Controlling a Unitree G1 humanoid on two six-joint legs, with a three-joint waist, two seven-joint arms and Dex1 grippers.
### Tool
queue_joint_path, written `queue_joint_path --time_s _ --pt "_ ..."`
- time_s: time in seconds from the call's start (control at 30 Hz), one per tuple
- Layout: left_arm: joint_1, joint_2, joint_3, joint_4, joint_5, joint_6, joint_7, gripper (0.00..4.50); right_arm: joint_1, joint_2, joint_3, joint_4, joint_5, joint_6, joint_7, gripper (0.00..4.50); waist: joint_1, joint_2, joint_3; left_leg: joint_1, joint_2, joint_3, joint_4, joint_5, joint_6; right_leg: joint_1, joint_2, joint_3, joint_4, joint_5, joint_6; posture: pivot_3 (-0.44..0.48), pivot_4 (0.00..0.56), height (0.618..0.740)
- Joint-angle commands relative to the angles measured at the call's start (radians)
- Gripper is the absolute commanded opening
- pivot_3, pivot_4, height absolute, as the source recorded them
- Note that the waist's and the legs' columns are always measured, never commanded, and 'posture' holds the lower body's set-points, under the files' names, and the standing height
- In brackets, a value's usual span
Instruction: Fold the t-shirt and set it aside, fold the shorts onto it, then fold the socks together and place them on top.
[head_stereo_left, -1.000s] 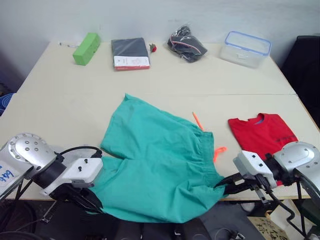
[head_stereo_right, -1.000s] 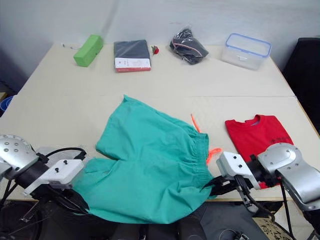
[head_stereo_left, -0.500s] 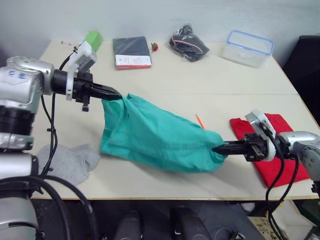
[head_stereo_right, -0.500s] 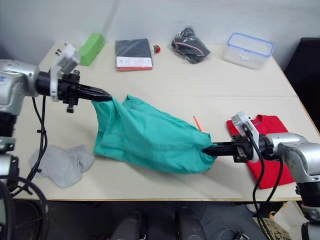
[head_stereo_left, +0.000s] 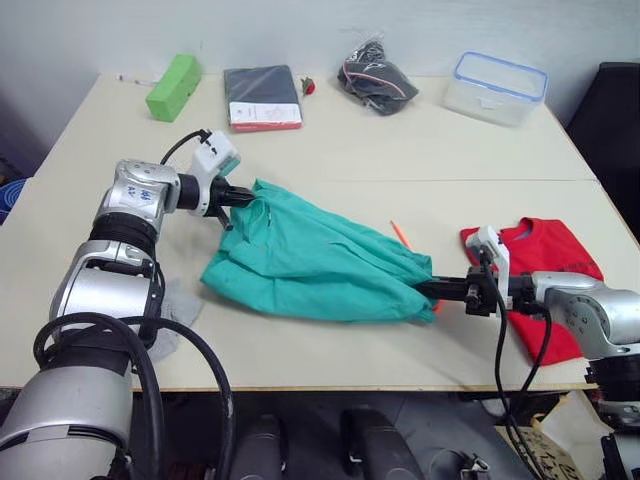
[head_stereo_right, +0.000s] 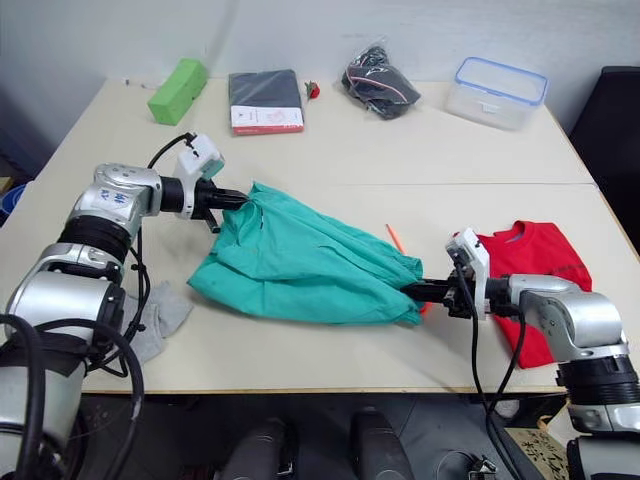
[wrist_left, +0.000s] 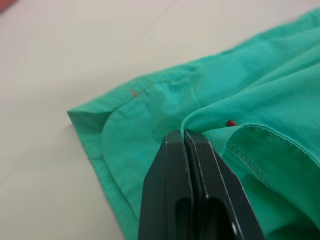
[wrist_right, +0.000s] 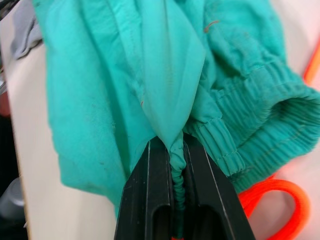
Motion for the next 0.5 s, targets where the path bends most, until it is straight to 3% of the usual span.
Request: queue_joint_path --time_s 0.03,0.1,0.13,0.23,0.5 --pt "-0.038 -0.01 0.047 0.022 0.013 -0.027 0.052 0.02 -0.016 0.006 -0.046 0.007 0.0 0.013 -0.041 0.0 0.0 0.0 0.0 0.0 0.0 0.0 0.0 0.0 0.0 0.0 0.0 0.0 0.0 0.0 0.0 0.0 0.15 0.74" --pt "-0.038 -0.016 0.064 0.035 0.017 -0.021 0.07 0.02 -0.023 0.007 -0.051 0.008 0.004 0.021 -0.049 0.0 -0.001 0.0 0.0 0.0 0.0 0.0 0.0 0.0 0.0 0.0 0.0 0.0 0.001 0.0 0.0 0.0 0.15 0.74" --pt "-0.037 -0.018 0.076 0.041 0.014 -0.008 0.069 0.0 -0.024 0.006 -0.054 0.006 0.006 0.023 -0.052 0.28 -0.001 0.0 0.0 0.0 0.0 0.0 0.0 0.001 -0.001 0.0 0.0 0.0 0.001 0.0 0.0 0.0 0.15 0.74" --pt "-0.029 -0.007 0.099 0.045 0.015 0.003 0.068 0.62 -0.035 0.01 -0.095 -0.015 0.03 0.032 -0.069 1.17 -0.001 0.0 0.0 -0.001 -0.001 0.0 0.0 0.001 -0.002 -0.001 0.0 0.0 0.001 0.0 0.0 0.0 0.15 0.74" --pt "-0.085 0.045 0.244 0.005 -0.061 0.067 0.084 3.07 -0.061 0.014 -0.209 -0.102 0.065 0.005 -0.133 3.83 -0.001 0.0 0.0 -0.001 -0.001 0.0 0.0 0.001 -0.002 -0.002 0.0 0.0 0.002 0.0 0.0 0.0 0.15 0.74"
